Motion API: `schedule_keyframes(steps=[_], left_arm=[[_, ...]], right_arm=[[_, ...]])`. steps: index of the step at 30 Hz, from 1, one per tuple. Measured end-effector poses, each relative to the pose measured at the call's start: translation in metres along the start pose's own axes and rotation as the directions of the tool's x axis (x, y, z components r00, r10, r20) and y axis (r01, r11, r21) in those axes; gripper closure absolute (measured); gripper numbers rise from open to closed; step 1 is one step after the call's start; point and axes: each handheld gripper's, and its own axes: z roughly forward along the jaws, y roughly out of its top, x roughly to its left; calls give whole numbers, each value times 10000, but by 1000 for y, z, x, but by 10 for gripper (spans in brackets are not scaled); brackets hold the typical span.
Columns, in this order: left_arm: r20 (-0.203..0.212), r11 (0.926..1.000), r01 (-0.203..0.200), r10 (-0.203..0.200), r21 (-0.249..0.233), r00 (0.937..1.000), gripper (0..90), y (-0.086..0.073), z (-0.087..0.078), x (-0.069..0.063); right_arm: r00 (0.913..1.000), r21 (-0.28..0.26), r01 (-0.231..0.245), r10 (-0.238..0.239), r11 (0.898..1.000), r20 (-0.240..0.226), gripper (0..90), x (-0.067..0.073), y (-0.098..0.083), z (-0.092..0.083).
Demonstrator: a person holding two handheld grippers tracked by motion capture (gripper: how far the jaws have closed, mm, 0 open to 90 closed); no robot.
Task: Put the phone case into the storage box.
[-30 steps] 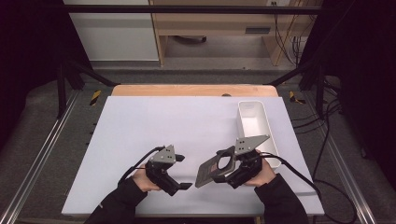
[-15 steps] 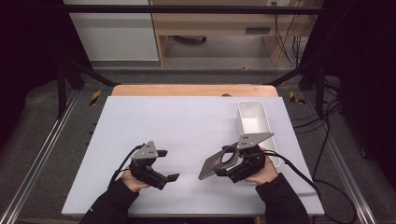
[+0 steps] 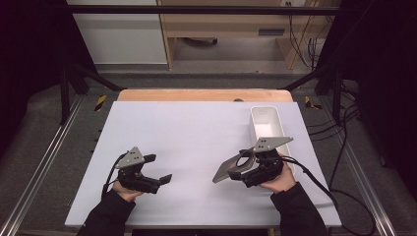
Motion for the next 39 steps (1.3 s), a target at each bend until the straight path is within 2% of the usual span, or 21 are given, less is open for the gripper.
schedule_keyframes(steps=[8, 15, 22, 28, 39], left_arm=[[-774, 9982, 243, -285, -548, 9966, 26, -12, -15, 11], [-1327, 9969, 403, -490, -672, 9899, 26, -20, -19, 22], [-1424, 9961, 567, -658, -674, 9876, 26, -25, -19, 27], [-1470, 9965, 575, -659, -601, 9869, 26, -27, -19, 28], [-1482, 9966, 571, -655, -599, 9868, 26, -28, -19, 30]], right_arm=[[9985, -93, -249, 254, 9996, 486, 117, -1, 2, -5], [9955, -157, -497, 508, 9986, 804, 117, -2, 4, -10], [9873, -180, -767, 784, 9969, 1384, 117, -4, 9, -18], [9788, -147, -733, 748, 9972, 1908, 118, -1, 18, -25], [9670, -354, -885, 944, 9954, 2368, 117, 2, 36, -35]])
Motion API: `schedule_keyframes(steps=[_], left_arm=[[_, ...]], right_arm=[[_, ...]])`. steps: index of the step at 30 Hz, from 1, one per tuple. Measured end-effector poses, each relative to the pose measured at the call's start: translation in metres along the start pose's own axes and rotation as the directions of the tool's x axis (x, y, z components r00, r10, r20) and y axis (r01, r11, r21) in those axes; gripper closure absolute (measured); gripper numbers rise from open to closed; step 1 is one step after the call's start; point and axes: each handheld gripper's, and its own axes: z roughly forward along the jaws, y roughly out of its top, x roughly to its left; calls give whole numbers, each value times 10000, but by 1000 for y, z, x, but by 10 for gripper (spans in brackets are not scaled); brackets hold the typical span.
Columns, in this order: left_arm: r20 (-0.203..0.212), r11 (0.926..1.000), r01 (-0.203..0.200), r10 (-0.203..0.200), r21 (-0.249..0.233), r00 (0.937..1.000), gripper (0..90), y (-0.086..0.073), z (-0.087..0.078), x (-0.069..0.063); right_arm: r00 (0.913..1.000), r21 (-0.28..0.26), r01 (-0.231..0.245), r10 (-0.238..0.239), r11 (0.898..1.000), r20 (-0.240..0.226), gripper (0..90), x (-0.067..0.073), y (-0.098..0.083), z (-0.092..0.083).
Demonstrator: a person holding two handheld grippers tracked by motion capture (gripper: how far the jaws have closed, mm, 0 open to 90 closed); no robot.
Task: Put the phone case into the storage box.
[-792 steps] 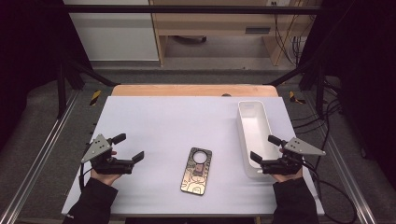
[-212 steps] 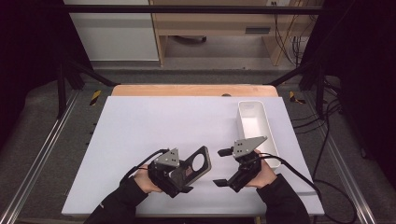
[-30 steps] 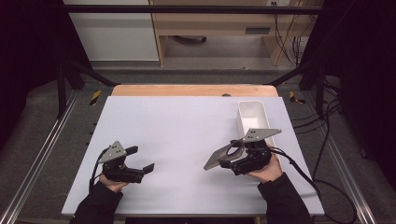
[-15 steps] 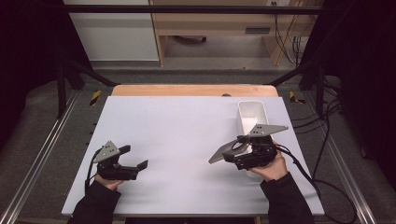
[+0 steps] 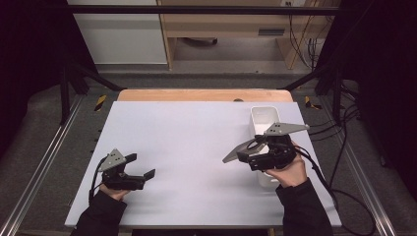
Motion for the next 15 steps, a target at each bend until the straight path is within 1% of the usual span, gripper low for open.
schedule_keyframes(steps=[4, 9, 15], left_arm=[[18, 10000, -12, 11, 24, 10000, 26, 0, 0, 0], [5, 10000, -28, 28, 54, 10000, 26, -1, 1, 1], [-6, 10000, -42, 42, 52, 10000, 26, -1, 1, 1]], right_arm=[[9995, 47, -179, 178, 9998, 252, 117, 0, 8, -4], [9975, 61, -324, 320, 9995, 624, 117, -3, 17, -9], [9948, 32, -476, 471, 9989, 906, 117, -9, 25, -13]])
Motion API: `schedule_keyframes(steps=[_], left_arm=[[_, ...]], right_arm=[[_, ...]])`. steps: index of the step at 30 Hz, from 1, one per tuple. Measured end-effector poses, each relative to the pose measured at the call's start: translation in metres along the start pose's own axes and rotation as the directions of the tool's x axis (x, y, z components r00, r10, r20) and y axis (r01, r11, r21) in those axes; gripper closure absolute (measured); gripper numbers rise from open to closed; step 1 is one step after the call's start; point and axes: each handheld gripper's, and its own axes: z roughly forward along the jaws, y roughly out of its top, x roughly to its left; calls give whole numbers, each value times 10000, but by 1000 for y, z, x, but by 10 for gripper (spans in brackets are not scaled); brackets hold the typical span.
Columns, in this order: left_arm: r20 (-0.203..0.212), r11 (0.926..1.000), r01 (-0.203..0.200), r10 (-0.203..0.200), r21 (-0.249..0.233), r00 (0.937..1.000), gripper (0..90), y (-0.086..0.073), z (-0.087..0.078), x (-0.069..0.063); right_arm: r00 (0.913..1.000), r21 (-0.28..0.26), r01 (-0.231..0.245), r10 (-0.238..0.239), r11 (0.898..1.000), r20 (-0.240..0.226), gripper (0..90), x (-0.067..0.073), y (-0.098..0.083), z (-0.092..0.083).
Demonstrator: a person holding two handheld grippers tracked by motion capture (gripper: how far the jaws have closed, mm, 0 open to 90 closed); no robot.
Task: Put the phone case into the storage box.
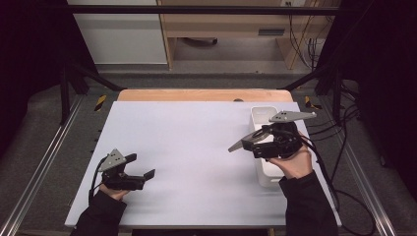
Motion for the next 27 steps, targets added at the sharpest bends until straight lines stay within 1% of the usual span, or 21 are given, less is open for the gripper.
schedule_keyframes(steps=[2, 4, 5, 11, 16, 21, 25, 27], left_arm=[[13, 10000, 7, -7, -3, 10000, 26, 0, 0, 0], [28, 10000, 6, -6, 8, 10000, 26, 0, 0, 0], [28, 10000, -4, 4, 17, 10000, 26, 0, 0, 0], [80, 10000, -16, 15, 57, 10000, 26, -1, 1, 1], [73, 10000, -12, 12, 38, 10000, 26, -1, 0, 1], [85, 10000, -29, 28, 40, 10000, 26, -1, 1, 1], [109, 10000, -34, 33, 60, 9999, 26, -1, 1, 1], [107, 10000, -43, 42, 55, 9999, 27, -1, 1, 1]], right_arm=[[9999, -42, -68, 68, 10000, 88, 117, -2, 2, -1], [9996, -18, -89, 89, 10000, 270, 117, -4, 4, -1], [9989, -37, -134, 135, 9999, 449, 117, -5, 6, -1], [9958, 18, -262, 259, 9997, 879, 117, -14, 13, -2], [9904, 44, -364, 355, 9993, 1336, 117, -21, 18, -4], [9828, 106, -529, 502, 9985, 1775, 117, -29, 24, -5], [9761, 175, -644, 594, 9978, 2089, 117, -36, 27, -3], [9713, 195, -781, 717, 9968, 2270, 117, -38, 29, -2]])
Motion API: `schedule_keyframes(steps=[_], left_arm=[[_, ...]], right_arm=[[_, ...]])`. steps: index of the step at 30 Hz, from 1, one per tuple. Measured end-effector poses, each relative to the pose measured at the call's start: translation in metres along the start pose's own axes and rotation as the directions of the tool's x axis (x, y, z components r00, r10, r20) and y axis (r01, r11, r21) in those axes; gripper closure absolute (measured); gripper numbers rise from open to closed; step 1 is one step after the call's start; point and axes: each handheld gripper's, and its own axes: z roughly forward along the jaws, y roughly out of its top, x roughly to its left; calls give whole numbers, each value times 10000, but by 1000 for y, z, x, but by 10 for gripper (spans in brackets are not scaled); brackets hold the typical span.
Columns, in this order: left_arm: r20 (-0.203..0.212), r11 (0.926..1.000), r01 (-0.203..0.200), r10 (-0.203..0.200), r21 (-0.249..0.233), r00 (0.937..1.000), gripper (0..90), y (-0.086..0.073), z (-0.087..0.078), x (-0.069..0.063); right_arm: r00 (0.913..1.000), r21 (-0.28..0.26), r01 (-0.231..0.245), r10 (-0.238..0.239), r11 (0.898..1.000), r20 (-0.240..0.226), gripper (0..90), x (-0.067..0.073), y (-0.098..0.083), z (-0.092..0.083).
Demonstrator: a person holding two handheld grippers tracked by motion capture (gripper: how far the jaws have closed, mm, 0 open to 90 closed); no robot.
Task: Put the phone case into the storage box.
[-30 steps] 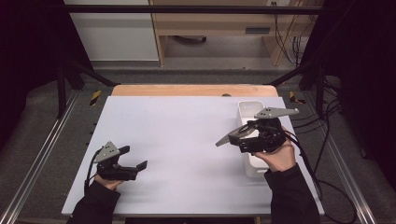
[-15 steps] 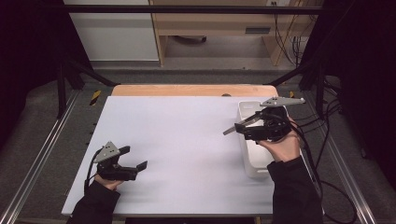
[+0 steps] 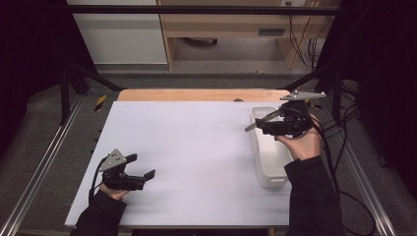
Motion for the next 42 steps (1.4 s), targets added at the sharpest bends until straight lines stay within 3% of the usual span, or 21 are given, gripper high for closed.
schedule_keyframes(steps=[7, 18, 32, 42], left_arm=[[2, 10000, 19, -19, -24, 10000, 26, 0, 0, 0], [16, 10000, -15, 15, 4, 10000, 26, 0, 1, 0], [60, 10000, -48, 48, 30, 10000, 26, 0, 1, 0], [94, 10000, -59, 59, 53, 9999, 26, -1, 2, 0]], right_arm=[[9972, 162, -372, 360, 9992, 662, 117, -8, 6, 8], [9836, 506, -891, 798, 9947, 1618, 116, -19, 12, 28], [9610, 733, -1573, 1355, 9848, 2412, 116, -35, 12, 52], [9544, 1014, -1883, 1577, 9769, 2534, 117, -41, 13, 71]])
